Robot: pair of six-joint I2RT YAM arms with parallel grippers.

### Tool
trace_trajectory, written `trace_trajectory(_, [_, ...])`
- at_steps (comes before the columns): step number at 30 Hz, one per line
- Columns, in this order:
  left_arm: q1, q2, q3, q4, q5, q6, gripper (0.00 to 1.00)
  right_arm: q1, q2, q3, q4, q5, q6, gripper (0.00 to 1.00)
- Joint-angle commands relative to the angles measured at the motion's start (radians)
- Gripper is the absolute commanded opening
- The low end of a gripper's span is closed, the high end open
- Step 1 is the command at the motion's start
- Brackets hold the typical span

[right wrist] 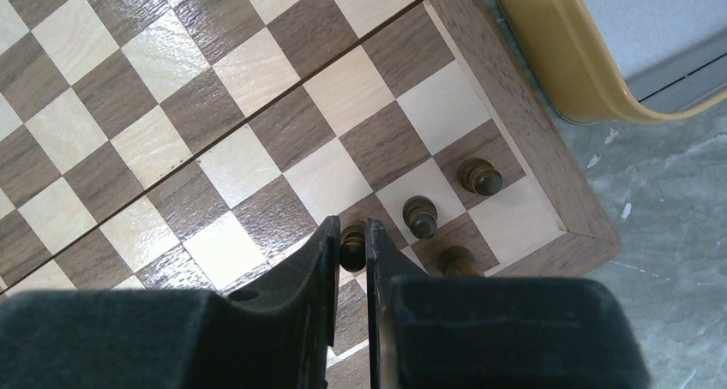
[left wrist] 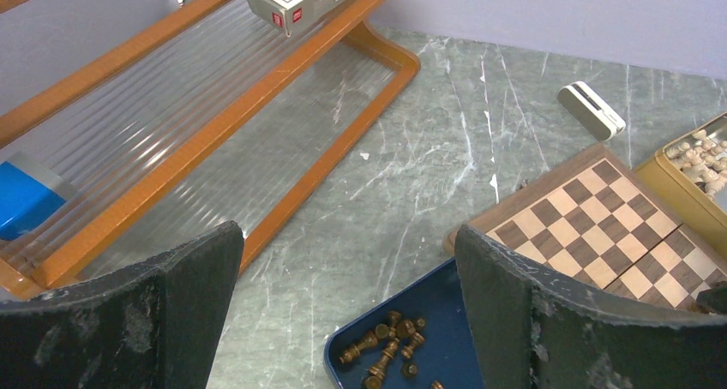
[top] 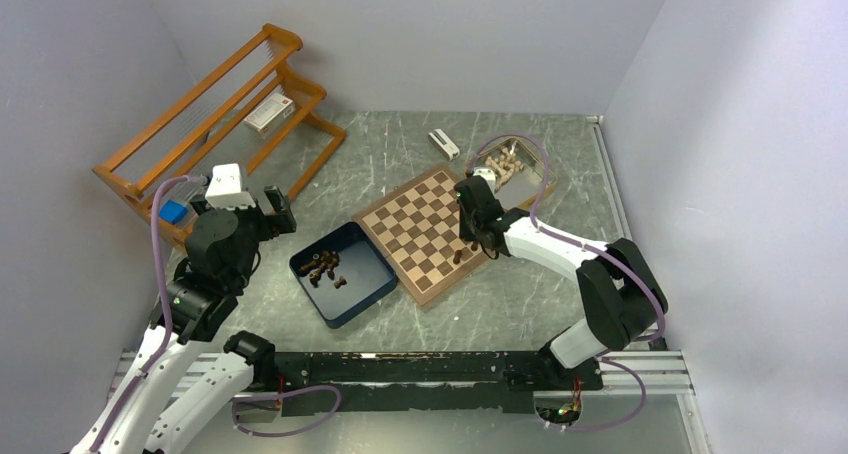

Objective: Set up the chess pieces on the board
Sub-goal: Place the chess piece on the chessboard.

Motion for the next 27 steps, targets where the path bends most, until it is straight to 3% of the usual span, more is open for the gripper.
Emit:
trace_trajectory(1, [-0.004, -0.002, 0.007, 0.027, 0.009, 0.010, 0.98, -0.010, 0.013, 0.003, -0.025, 0.002, 0.012, 0.13])
trace_trajectory(27, [-0.004, -0.002, 0.008, 0.025, 0.008, 0.011, 0.98, -0.019, 0.025, 0.002, -0.006, -0.015, 0.012, 0.17])
